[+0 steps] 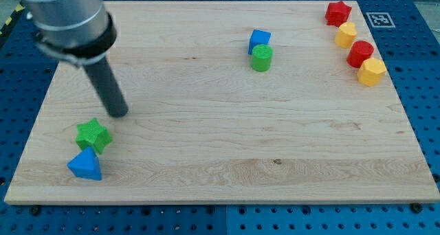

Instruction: Slide blue triangle along with green circle down a bit

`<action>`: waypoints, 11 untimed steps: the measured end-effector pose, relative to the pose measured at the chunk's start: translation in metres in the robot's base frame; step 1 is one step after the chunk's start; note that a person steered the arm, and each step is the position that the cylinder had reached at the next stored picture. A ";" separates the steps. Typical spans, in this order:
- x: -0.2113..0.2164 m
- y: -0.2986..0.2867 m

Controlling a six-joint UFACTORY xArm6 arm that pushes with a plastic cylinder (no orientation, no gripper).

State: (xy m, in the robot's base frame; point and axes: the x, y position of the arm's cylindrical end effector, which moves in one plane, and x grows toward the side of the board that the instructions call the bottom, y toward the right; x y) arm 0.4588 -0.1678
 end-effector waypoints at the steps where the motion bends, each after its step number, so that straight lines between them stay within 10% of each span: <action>1: -0.088 0.006; 4: -0.214 0.209; 11: -0.129 0.251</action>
